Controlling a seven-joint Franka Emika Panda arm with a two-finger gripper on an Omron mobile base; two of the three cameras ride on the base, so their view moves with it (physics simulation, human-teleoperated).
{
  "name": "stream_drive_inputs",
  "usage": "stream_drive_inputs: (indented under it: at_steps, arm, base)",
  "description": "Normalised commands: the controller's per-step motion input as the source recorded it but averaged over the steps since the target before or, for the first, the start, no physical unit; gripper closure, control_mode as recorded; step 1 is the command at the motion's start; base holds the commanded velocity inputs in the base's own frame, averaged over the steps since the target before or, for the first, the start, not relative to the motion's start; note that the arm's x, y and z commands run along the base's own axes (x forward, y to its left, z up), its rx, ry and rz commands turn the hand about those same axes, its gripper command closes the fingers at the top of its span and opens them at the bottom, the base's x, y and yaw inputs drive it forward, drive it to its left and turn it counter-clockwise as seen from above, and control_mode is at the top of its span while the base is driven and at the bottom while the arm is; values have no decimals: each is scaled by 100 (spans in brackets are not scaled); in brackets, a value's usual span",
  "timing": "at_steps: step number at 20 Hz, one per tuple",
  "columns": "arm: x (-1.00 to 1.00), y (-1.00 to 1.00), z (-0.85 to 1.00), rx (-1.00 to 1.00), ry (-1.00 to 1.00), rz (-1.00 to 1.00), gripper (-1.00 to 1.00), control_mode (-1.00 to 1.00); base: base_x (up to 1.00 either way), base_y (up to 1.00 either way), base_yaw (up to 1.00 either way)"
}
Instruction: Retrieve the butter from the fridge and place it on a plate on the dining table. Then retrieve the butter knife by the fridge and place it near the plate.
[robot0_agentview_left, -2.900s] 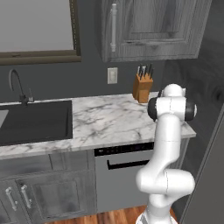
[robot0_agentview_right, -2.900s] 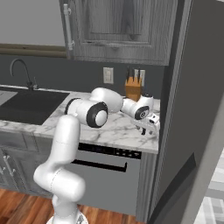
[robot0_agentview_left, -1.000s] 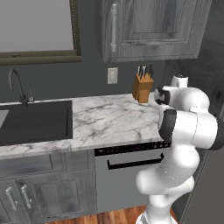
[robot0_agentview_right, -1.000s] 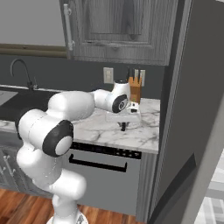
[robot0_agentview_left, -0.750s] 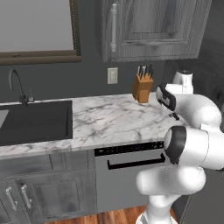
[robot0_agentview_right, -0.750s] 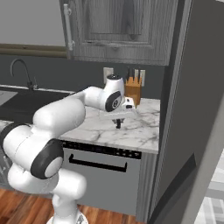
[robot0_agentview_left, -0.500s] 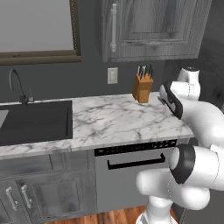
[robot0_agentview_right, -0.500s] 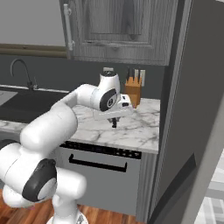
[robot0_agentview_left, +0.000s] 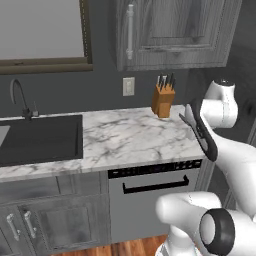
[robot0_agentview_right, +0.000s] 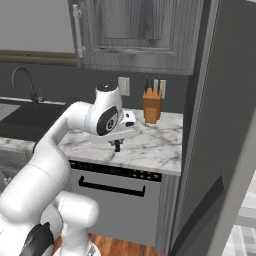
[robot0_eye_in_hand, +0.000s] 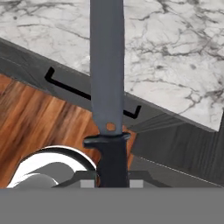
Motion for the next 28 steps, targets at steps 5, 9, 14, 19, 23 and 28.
stream_drive_inputs:
  at_steps: [5, 9, 14, 19, 23, 28]
  arm:
    - [-31, 31, 13, 0, 0, 0, 100, -100]
    - [-21, 38, 3, -3, 0, 0, 100, -100]
    - [-15, 11, -2, -1, 0, 3, 100, 100]
    - [0, 0, 0, 0, 0, 0, 100, 100]
    - [0, 0, 0, 0, 0, 0, 100, 100]
    - [0, 0, 0, 0, 0, 0, 100, 100]
  base:
    - [0, 0, 0]
    - [0, 0, 0]
    - [-37, 14, 5]
    - [-87, 29, 4]
    - [-74, 46, -21]
    - [-56, 67, -46]
